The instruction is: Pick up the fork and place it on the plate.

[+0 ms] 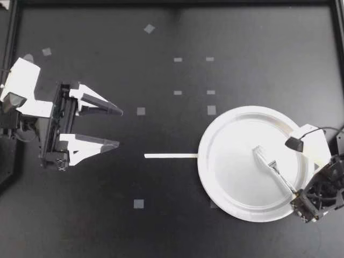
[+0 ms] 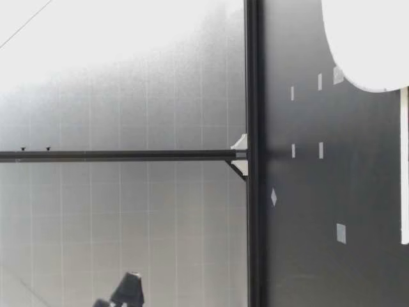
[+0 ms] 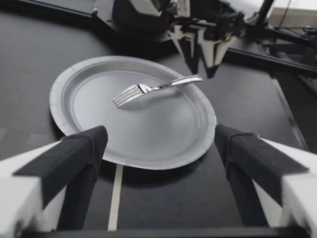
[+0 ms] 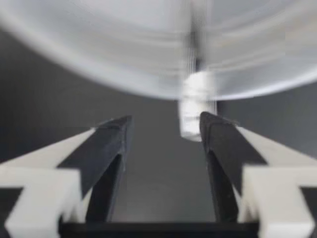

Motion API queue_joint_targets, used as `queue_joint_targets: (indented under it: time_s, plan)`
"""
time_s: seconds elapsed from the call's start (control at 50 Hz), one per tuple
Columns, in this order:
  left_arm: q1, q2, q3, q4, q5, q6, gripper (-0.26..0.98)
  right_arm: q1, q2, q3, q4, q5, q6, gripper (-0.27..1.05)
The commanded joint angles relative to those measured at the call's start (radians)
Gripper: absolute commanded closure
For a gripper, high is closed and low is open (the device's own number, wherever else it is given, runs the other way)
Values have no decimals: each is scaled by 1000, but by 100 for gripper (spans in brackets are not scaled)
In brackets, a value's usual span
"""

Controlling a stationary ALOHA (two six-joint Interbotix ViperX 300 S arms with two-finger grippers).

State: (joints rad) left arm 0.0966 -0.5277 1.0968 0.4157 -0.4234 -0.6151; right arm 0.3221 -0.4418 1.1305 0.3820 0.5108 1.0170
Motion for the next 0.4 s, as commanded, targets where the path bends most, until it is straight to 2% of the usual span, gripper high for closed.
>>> queue_joint_targets:
  time_s: [0.0,0.2,0.26,0.38]
  plan:
    - [3,-9,-8,2,-20,2,-13,3,-98,-38,5,-9,5,20]
    - [3,-15,-9,2,-60,2,-13,-18,-270,-15,-9,-54,60,20]
    - [3,-20,-12,2,-86,2,-13,-34,-321,-15,-41,-135,60,21]
    - [3,-29,-20,2,-137,-9,-13,-57,-374,-18,-176,-414,49,23]
